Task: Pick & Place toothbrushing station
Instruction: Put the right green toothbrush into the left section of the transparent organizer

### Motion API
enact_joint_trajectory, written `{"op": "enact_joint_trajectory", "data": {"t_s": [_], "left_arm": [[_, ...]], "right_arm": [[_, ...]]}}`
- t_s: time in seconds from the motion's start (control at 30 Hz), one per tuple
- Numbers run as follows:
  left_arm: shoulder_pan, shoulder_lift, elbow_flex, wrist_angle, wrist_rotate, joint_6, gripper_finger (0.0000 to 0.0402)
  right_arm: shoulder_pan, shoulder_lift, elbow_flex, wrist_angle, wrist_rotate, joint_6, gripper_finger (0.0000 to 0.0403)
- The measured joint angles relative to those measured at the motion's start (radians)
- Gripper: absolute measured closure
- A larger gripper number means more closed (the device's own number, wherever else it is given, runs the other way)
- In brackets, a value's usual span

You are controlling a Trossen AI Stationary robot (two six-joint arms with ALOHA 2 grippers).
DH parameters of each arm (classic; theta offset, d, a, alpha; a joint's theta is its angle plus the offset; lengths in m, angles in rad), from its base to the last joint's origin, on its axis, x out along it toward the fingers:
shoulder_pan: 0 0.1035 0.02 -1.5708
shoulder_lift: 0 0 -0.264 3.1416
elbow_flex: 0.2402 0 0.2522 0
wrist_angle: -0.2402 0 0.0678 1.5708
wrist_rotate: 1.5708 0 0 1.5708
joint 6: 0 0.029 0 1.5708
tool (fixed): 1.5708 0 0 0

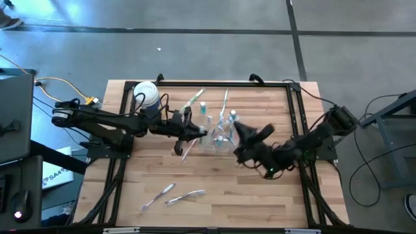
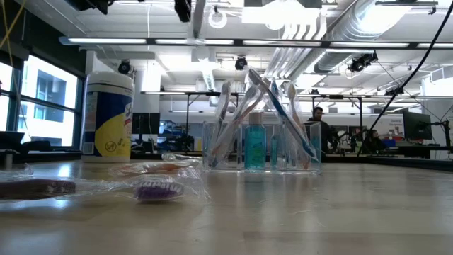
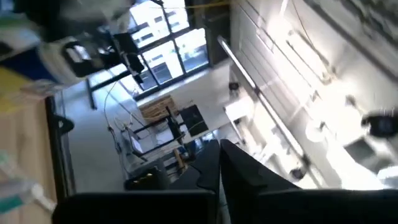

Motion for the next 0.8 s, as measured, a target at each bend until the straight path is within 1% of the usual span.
{"op": "enact_joint_trajectory", "data": {"t_s": [0.07,0.17,0.27,0.33,0.4,0.47,0.6,0.63,0.7,0.77,0.8], "left_arm": [[-0.001,-0.022,0.000,-0.004,0.010,0.053,0.0391],[-0.002,-0.077,0.000,-0.077,0.008,0.108,0.0391],[-0.002,-0.119,0.000,-0.149,-0.038,0.155,0.0391],[-0.002,-0.140,-0.001,-0.186,-0.063,0.190,0.0391],[-0.002,-0.142,0.000,-0.182,-0.076,0.215,0.0391],[-0.001,-0.144,0.000,-0.186,-0.075,0.227,0.0391],[0.000,-0.146,0.000,-0.191,-0.051,0.276,0.0391],[0.009,-0.145,0.000,-0.202,-0.022,0.277,0.0391],[0.039,-0.135,-0.001,-0.201,0.097,0.286,0.0391],[0.069,-0.115,-0.001,-0.185,0.218,0.286,0.0391],[0.086,-0.102,-0.001,-0.169,0.256,0.279,0.0391]], "right_arm": [[-0.014,-0.042,-0.002,0.002,-0.004,0.053,0.0400],[-0.016,-0.114,-0.009,0.003,-0.014,0.102,0.0400],[0.008,-0.196,-0.023,0.002,-0.040,0.128,0.0400],[0.020,-0.255,-0.030,0.002,-0.054,0.186,0.0400],[0.022,-0.334,-0.049,0.001,-0.061,0.330,0.0400],[-0.009,-0.421,-0.083,-0.039,-0.045,0.518,0.0400],[-0.104,-0.579,-0.175,-0.267,-0.001,0.875,0.0400],[-0.129,-0.606,-0.202,-0.337,0.001,0.957,0.0400],[-0.167,-0.658,-0.263,-0.470,-0.013,1.131,0.0400],[-0.194,-0.706,-0.329,-0.594,-0.068,1.325,0.0400],[-0.213,-0.729,-0.362,-0.647,-0.112,1.429,0.0400]]}}
